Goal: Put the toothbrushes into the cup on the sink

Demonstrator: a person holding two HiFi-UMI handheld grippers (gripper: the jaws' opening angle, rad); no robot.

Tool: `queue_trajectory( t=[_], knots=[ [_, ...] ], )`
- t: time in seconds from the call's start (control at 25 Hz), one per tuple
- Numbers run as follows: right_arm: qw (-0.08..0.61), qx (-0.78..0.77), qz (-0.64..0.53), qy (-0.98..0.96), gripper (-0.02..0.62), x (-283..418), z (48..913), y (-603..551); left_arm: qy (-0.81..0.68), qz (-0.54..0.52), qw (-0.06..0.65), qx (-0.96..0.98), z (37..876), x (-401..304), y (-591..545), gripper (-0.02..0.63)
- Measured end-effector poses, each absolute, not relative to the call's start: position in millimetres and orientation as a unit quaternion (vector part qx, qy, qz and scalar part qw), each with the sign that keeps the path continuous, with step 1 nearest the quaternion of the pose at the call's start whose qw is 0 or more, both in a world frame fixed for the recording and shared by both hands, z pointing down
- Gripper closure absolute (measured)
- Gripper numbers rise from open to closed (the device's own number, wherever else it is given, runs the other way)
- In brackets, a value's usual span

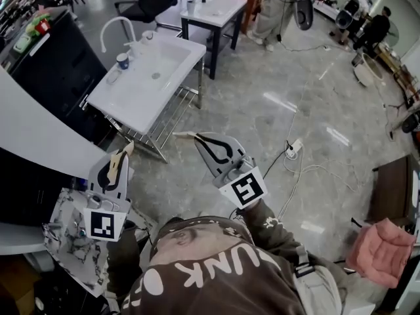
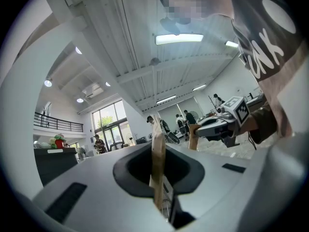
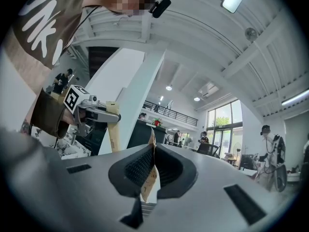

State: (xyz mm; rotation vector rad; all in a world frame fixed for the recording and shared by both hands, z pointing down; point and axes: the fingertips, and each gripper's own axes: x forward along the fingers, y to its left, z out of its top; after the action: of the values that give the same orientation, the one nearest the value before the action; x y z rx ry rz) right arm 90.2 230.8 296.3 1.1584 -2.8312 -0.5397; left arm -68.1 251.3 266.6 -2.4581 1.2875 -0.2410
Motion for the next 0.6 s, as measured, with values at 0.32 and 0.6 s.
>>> queue_trajectory(
  t=[0.32,0.6],
  knots=[
    [0.006,0.371,-0.159,-0.915,0.583,112.2,302.0,208.8,0.461,-0.103,0.163,-0.866,274.1,-48.7,233.5,0.578],
    [-0.005,0.371,-0.154,-0.916,0.583,102.1,307.8,160.4,0.458,-0.100,0.157,-0.869,287.6,-52.4,183.8,0.578]
  ],
)
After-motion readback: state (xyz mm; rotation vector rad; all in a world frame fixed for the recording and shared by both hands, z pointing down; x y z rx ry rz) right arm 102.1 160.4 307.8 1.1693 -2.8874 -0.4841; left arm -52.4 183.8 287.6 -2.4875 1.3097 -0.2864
